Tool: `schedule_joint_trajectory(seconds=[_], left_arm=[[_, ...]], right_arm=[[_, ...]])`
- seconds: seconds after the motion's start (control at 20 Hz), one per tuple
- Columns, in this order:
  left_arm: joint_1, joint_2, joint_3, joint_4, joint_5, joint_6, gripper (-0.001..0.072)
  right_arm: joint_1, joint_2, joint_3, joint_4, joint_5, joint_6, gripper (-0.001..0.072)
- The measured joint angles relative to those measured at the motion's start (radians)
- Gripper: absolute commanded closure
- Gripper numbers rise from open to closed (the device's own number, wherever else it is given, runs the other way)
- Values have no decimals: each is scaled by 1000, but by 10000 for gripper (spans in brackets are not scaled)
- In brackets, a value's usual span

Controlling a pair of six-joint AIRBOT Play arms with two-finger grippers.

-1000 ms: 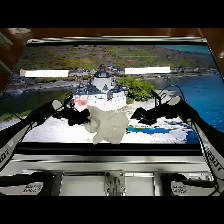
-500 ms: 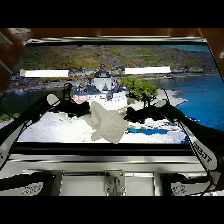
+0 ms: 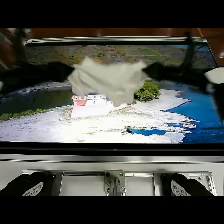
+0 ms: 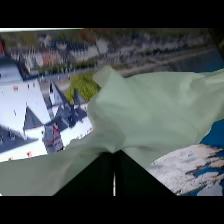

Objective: Fold the shirts.

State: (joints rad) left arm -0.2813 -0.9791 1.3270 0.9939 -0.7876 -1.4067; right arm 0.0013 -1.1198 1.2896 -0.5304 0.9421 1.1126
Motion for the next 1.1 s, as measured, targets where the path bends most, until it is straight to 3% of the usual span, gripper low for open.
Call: schedule_joint_trajectory(seconds=[0.15,0.3,0.55,0.75,0.9,1.1], left_arm=[[0,108,72,21,-10,13,667],[0,164,98,66,-111,15,668],[-1,184,28,183,-340,-68,667],[-1,177,-175,209,-381,-168,667],[-6,144,-355,146,-309,-233,667],[-39,52,-511,55,-161,-265,667]], right_arm=[[-35,156,90,-19,1,-2,643],[-49,264,125,-90,31,37,642],[-56,307,122,-304,285,154,643],[-56,269,-5,-430,430,212,643],[-34,201,-132,-472,380,227,643],[47,27,-210,-456,130,235,643]])
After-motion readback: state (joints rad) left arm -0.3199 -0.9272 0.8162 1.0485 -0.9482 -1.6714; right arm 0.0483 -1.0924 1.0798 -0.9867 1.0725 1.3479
